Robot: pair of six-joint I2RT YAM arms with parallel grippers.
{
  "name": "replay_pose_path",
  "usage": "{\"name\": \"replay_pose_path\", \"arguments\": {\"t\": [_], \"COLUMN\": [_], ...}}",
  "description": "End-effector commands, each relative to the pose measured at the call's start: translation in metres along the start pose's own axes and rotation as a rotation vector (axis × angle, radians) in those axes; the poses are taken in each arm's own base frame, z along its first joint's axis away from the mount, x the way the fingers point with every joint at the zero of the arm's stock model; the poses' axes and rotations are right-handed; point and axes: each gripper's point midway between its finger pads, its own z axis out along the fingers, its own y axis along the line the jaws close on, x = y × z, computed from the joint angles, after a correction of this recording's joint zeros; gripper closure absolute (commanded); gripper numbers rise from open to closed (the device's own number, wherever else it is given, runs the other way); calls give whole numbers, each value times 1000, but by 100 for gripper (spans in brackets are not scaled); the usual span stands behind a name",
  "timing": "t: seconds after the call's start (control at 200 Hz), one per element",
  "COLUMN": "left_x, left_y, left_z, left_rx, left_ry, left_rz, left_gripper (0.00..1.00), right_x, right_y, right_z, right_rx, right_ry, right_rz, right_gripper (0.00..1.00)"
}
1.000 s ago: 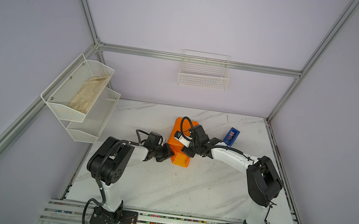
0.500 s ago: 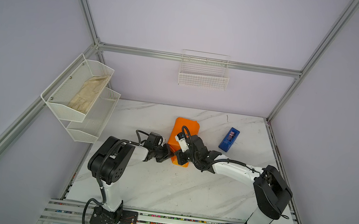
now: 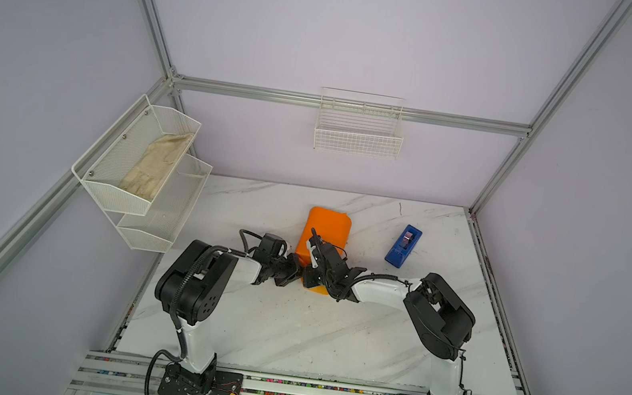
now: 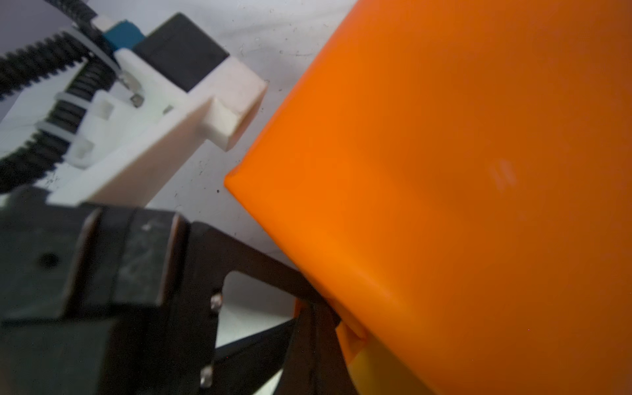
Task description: Wrap the gift box in paper
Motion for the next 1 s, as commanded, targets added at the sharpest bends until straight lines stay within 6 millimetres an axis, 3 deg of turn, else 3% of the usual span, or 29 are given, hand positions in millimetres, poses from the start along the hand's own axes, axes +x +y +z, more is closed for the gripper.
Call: {"name": "replay_pose_path", "arguments": {"t": [0.0, 0.18, 0.315, 0.46, 0.555, 0.7, 0.815, 0.995], "left_x": [14, 14, 15, 14, 14, 14, 13, 12], "left_y": [22, 23, 23, 22, 22, 21, 19, 16], "left_z": [4, 4, 4, 4, 4, 4, 4, 5], "left_rx": [-37, -37, -36, -35, -34, -34, -27, -23], "left_ry": [36, 39, 39, 39, 39, 40, 44, 50], "left_rz": [-35, -37, -38, -38, -36, -35, -28, -22], "left_gripper": [96, 96, 96, 96, 96, 96, 96, 96], "right_x": [-6, -14, -26, -20, -9, 9, 21, 19], "right_y": [-17, -28, -3, 11, -2, -55, -92, -78], "right_z": [6, -1, -21, -53, -75, -102, -108, -87], "right_rx": [121, 193, 74, -12, 19, 115, 150, 2], "right_ry": [-29, -39, -44, 5, 19, 11, 4, 38], "right_rz": [3, 21, 27, 138, 216, 408, 487, 461], "right_gripper": [100, 100, 100, 100, 100, 100, 100, 100]}}
